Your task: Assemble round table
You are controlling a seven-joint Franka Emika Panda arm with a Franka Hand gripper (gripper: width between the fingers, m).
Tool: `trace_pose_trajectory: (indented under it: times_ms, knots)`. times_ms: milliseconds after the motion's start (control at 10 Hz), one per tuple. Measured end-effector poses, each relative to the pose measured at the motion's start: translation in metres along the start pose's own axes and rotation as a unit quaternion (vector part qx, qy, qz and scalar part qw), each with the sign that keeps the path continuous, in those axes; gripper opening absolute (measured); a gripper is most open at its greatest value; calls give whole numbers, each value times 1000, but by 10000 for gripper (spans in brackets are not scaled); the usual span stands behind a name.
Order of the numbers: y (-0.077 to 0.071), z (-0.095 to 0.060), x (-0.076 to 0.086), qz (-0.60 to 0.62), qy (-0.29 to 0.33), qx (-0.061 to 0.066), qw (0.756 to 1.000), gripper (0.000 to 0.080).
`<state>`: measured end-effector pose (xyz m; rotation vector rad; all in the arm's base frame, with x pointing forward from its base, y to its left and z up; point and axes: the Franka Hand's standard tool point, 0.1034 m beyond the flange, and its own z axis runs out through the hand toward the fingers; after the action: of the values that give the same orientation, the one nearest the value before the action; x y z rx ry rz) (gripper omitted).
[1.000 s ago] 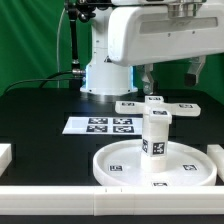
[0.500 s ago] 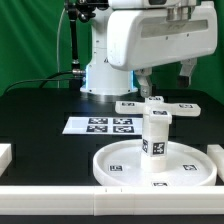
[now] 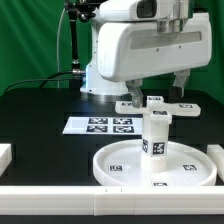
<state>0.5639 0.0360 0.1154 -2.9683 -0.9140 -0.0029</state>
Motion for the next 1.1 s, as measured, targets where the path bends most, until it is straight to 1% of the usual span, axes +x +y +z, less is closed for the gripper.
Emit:
trace_pose_trajectory:
  times_ms: [300, 900, 1100]
  knots:
    - [0, 5, -3, -9, -4, 0, 1000, 649]
    - [-1, 7, -2, -11, -3, -2, 1000, 649]
    - [0, 5, -1, -11, -1, -3, 1000, 416]
